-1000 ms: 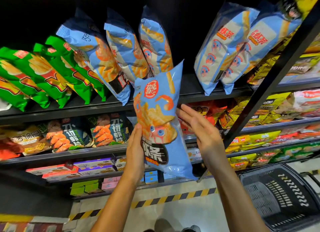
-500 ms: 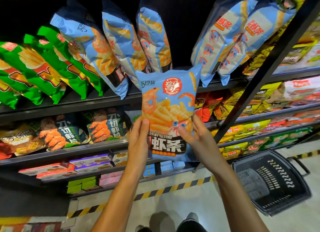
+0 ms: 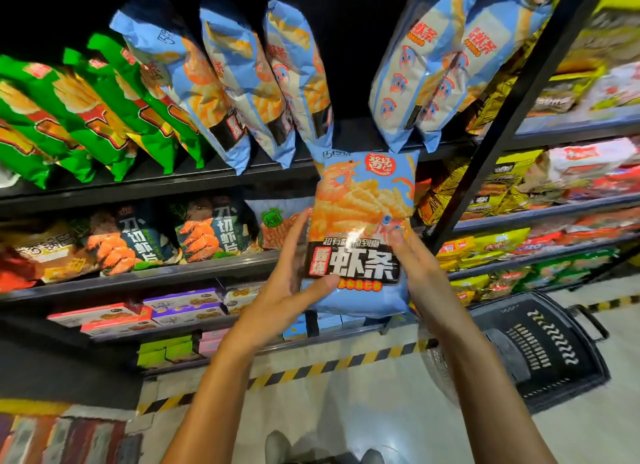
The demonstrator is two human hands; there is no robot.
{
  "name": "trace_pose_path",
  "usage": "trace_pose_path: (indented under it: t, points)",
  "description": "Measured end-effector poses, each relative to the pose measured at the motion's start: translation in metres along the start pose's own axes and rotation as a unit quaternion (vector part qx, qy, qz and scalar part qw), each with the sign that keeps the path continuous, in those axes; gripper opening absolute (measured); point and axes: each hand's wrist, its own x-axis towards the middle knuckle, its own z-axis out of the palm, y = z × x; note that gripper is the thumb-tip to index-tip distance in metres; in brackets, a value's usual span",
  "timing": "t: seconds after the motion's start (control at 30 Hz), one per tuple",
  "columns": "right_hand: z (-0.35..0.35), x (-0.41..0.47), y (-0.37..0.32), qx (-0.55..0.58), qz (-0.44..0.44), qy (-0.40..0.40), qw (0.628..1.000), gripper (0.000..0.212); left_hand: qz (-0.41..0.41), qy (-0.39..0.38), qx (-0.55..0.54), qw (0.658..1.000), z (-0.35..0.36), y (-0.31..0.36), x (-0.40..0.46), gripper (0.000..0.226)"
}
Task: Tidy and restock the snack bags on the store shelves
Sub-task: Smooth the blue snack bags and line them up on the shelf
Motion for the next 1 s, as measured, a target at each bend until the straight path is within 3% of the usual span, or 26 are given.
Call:
trace_pose_path:
  t: [0.07,0.2,0.37,0.53,0.67,0.77,1.0]
  points:
    - [-0.016,-0.006,0.003,0.013,0.013,-0.025,1.0,0.085,0.005,0.049,-0.003,0.999,0.016,0.002,-0.006,0.081]
    - [-0.045,-0.031,0.003,0.027,-0.073,-0.069,0.995,0.056,-0.013,0.12,0.022,0.992,0.045,0.0,-0.015,0.061]
    - [-0.067,-0.055,0.016,-0.104,-0.18,-0.186,0.96,0.067,-0.072,0.147,0.009,0.987,0.072,-0.006,-0.025,0.041]
    - [-0.078,-0.064,0.028,-0.126,-0.193,-0.155,0.961,0.072,-0.148,0.153,-0.051,0.976,0.092,0.002,-0.03,0.039]
    - [-0.083,-0.064,0.034,-0.118,-0.242,-0.104,0.957,0.066,-0.151,0.15,-0.151,0.965,0.102,0.006,-0.034,0.043]
    - [-0.082,-0.062,0.039,-0.099,-0.213,-0.069,0.969,0.057,-0.165,0.147,-0.202,0.954,0.105,0.006,-0.037,0.057]
    - [-0.073,-0.062,0.039,0.052,-0.113,-0.006,0.992,0.023,-0.15,0.032,-0.119,0.981,0.108,0.002,-0.043,0.07]
